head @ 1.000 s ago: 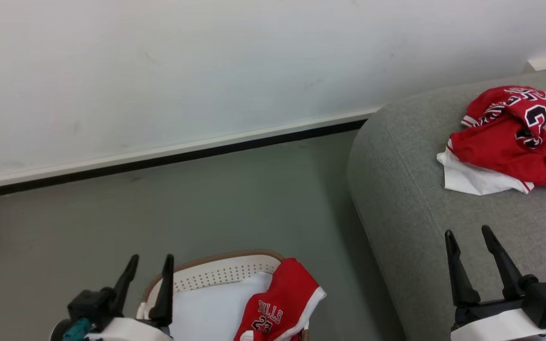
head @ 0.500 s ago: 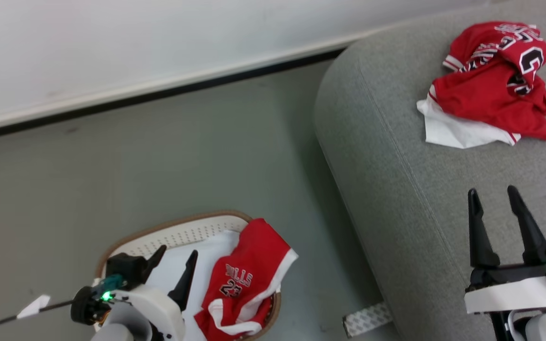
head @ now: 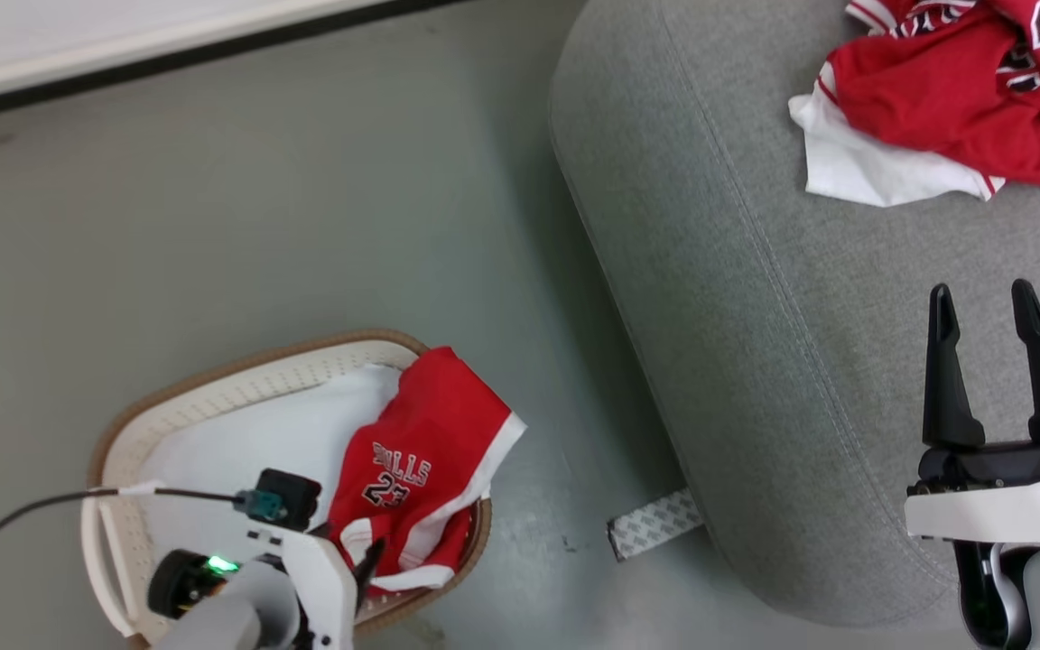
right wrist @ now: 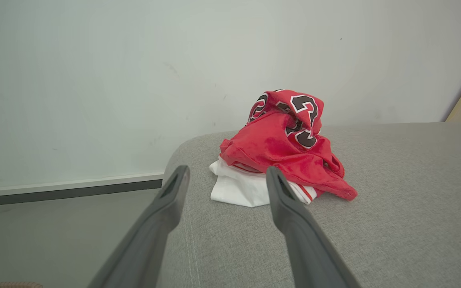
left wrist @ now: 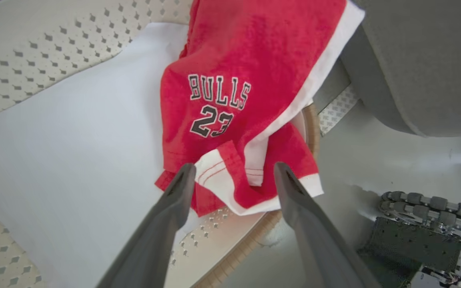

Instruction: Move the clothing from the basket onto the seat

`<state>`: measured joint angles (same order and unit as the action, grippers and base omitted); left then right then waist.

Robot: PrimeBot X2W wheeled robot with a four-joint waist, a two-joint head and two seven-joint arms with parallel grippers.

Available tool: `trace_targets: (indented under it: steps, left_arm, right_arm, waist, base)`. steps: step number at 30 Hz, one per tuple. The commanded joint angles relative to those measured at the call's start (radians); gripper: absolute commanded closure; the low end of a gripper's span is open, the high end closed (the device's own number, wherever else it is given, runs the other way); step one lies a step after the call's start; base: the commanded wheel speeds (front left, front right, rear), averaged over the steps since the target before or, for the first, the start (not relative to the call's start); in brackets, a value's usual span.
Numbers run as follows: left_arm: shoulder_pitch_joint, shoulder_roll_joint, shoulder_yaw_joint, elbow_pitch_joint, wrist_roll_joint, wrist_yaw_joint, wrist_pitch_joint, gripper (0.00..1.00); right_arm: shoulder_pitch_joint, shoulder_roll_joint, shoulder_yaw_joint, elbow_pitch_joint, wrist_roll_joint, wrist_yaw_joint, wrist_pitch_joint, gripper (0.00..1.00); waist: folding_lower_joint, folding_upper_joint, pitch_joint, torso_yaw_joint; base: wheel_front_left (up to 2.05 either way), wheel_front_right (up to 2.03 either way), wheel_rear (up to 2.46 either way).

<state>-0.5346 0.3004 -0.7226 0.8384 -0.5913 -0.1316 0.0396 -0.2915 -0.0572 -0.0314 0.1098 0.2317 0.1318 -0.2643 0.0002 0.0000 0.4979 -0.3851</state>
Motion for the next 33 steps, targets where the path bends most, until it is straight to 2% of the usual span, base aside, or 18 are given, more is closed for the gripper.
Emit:
trace_targets:
  steps: [1, 8, 19, 20, 21, 22, 33]
  left_arm:
    - [-0.022, 0.017, -0.023, 0.018, -0.033, 0.002, 0.023, 0.00]
    - [-0.085, 0.054, -0.108, 0.059, -0.187, 0.002, 0.155, 0.00]
    - [-0.178, 0.103, -0.194, 0.077, -0.305, 0.002, 0.221, 0.00]
    - [-0.185, 0.106, -0.204, 0.076, -0.313, 0.002, 0.223, 0.38]
    - [-0.190, 0.108, -0.213, 0.073, -0.323, 0.002, 0.220, 0.67]
    - [-0.194, 0.110, -0.219, 0.073, -0.332, 0.002, 0.216, 1.00]
    - [-0.212, 0.108, -0.301, 0.085, -0.405, 0.002, 0.157, 1.00]
  right_arm:
    - [-0.022, 0.004, 0.002, -0.013, 0.000, -0.002, 0.000, 0.00]
    - [-0.056, 0.007, 0.021, -0.044, 0.026, -0.002, 0.000, 0.00]
    - [-0.082, 0.007, 0.060, -0.053, 0.096, -0.002, 0.000, 0.00]
    - [-0.084, 0.007, 0.062, -0.054, 0.101, -0.002, 0.000, 0.00]
    - [-0.085, 0.007, 0.063, -0.054, 0.103, -0.002, 0.000, 0.00]
    - [-0.088, 0.007, 0.063, -0.055, 0.104, -0.002, 0.000, 0.00]
    - [-0.094, 0.007, 0.050, -0.033, 0.085, -0.002, 0.000, 0.00]
  waist:
    - [-0.0002, 0.0000, 0.045, -0.024]
    - [-0.0002, 0.0000, 0.128, -0.061]
    - [-0.0002, 0.0000, 0.235, -0.115]
    - [-0.0002, 0.0000, 0.240, -0.118]
    - [-0.0002, 0.0000, 0.244, -0.120]
    - [-0.0002, 0.0000, 0.247, -0.121]
    - [-0.0002, 0.0000, 0.201, -0.109]
  base:
    - [0.00, 0.00, 0.00]
    - [0.00, 0.00, 0.00]
    - [0.00, 0.00, 0.00]
    - [0.00, 0.00, 0.00]
    - [0.00, 0.00, 0.00]
    - [0.00, 0.00, 0.00]
    - [0.00, 0.00, 0.00]
